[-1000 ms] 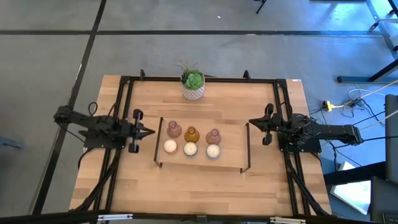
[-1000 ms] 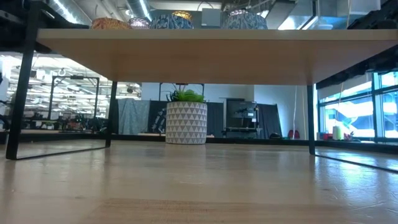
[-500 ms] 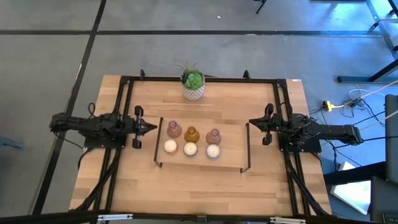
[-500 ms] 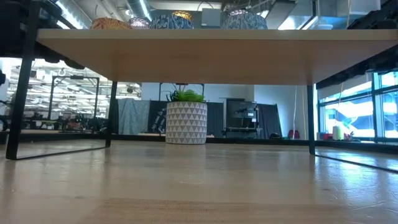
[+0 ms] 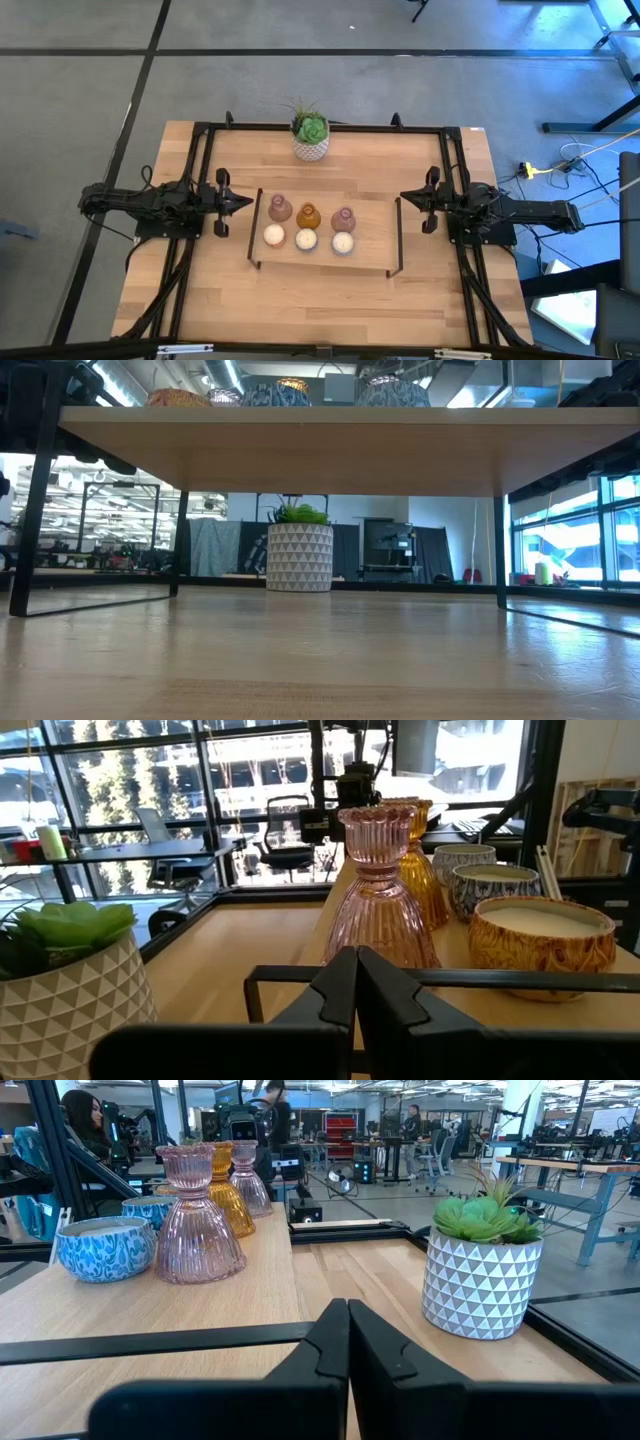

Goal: Pick & Place candle stick holders
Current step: Return to Home Position

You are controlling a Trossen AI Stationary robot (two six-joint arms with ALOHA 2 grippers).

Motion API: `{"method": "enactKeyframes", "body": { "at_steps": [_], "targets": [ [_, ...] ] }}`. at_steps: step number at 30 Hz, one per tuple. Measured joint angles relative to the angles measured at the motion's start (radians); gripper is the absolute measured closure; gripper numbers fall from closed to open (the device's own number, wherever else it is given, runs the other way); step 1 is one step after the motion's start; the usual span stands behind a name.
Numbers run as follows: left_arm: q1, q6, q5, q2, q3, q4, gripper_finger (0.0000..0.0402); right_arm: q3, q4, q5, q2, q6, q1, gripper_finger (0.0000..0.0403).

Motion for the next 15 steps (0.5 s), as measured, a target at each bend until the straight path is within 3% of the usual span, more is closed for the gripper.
{"method": "enactKeyframes", "body": {
  "at_steps": [8, 15],
  "targets": [
    [0.000, 0.129, -0.002, 0.000, 0.000, -0.001, 0.0397, 0.000, 0.000, 0.000, 0.000, 0.000, 0.000, 0.0402],
    [0.000, 0.071, -0.001, 0.001, 0.000, -0.001, 0.0396, 0.000, 0.000, 0.000, 0.000, 0.000, 0.000, 0.0402]
  ]
}}
